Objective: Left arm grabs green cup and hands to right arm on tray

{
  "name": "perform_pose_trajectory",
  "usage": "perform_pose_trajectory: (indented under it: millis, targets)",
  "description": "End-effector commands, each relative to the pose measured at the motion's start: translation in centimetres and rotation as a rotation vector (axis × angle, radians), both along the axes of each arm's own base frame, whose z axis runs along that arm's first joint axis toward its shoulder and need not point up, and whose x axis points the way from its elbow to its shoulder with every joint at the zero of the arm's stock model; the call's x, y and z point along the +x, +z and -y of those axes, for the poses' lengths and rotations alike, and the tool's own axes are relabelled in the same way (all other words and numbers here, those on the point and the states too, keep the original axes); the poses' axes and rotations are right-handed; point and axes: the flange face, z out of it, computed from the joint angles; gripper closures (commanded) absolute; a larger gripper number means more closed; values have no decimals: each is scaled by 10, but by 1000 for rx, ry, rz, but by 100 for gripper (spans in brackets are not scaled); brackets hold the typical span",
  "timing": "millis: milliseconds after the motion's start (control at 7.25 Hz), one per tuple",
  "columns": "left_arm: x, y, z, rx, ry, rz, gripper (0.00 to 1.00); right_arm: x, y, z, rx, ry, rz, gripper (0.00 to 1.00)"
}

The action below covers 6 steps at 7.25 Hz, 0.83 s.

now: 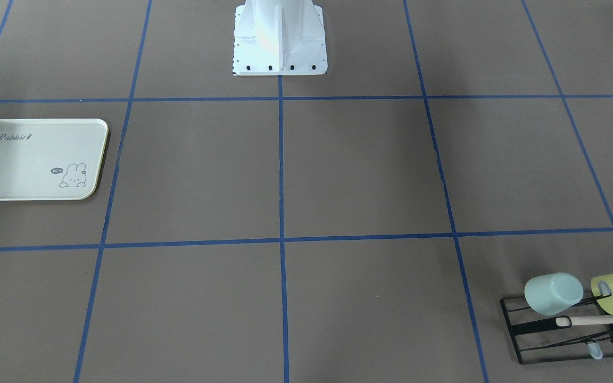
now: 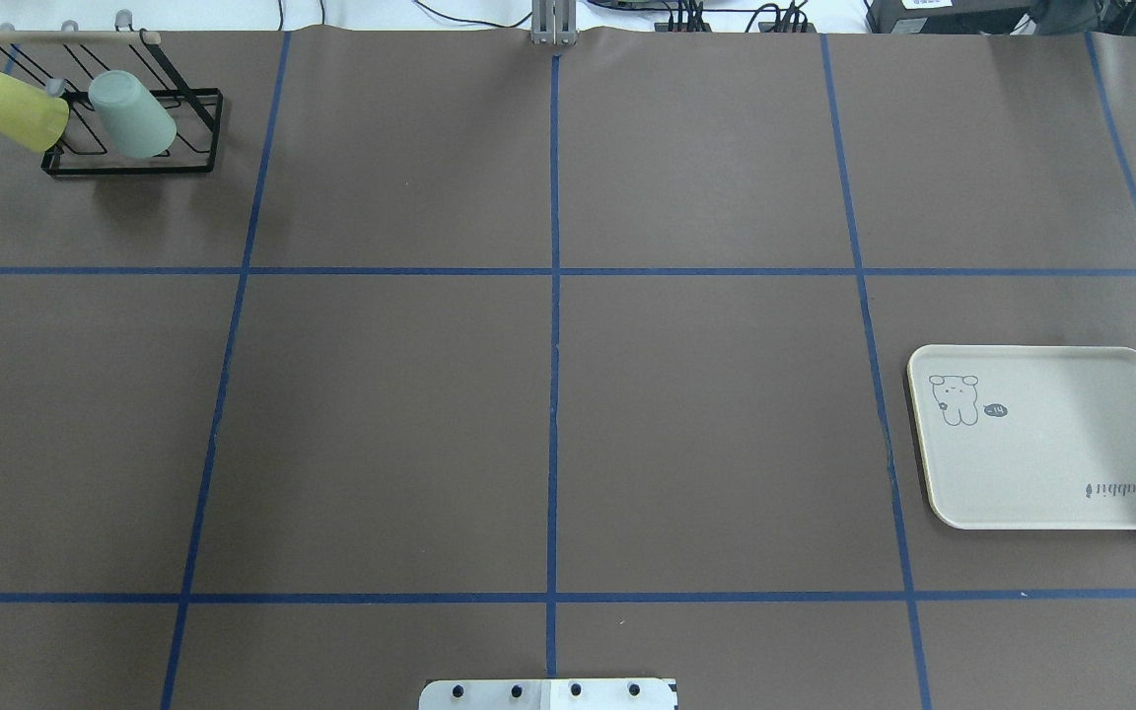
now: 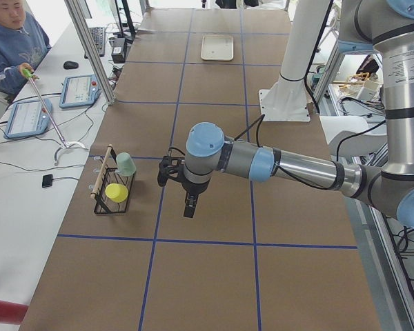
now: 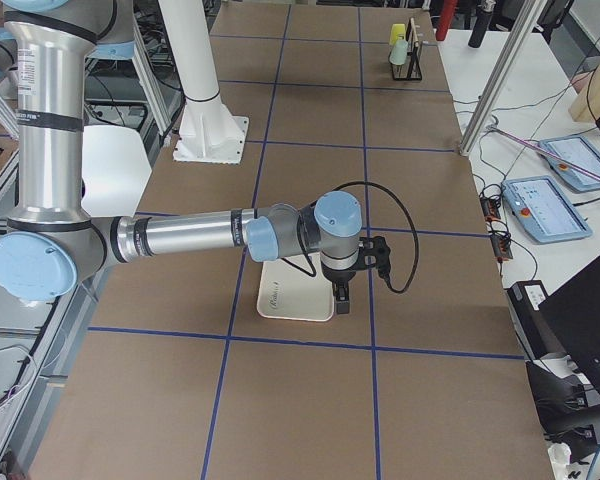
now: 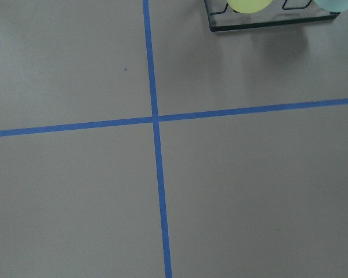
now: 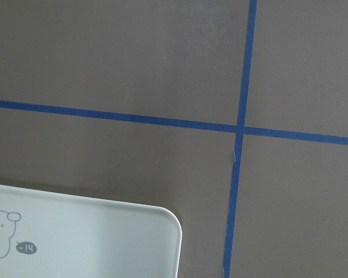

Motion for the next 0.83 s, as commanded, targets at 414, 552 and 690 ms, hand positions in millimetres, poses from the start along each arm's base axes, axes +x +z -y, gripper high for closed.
perform_pose_trajectory:
  millis: [414,552,690]
  targets:
    - [16,1,6,-39,5,-4,1,-2,-24,22,-41,-2,3,1]
    - [38,10,21,-54,45,74,1,-1,-24,21,-54,-3,7,0]
    - [38,13,25,-60,43,90,1,4,-25,21,-54,8,8,0]
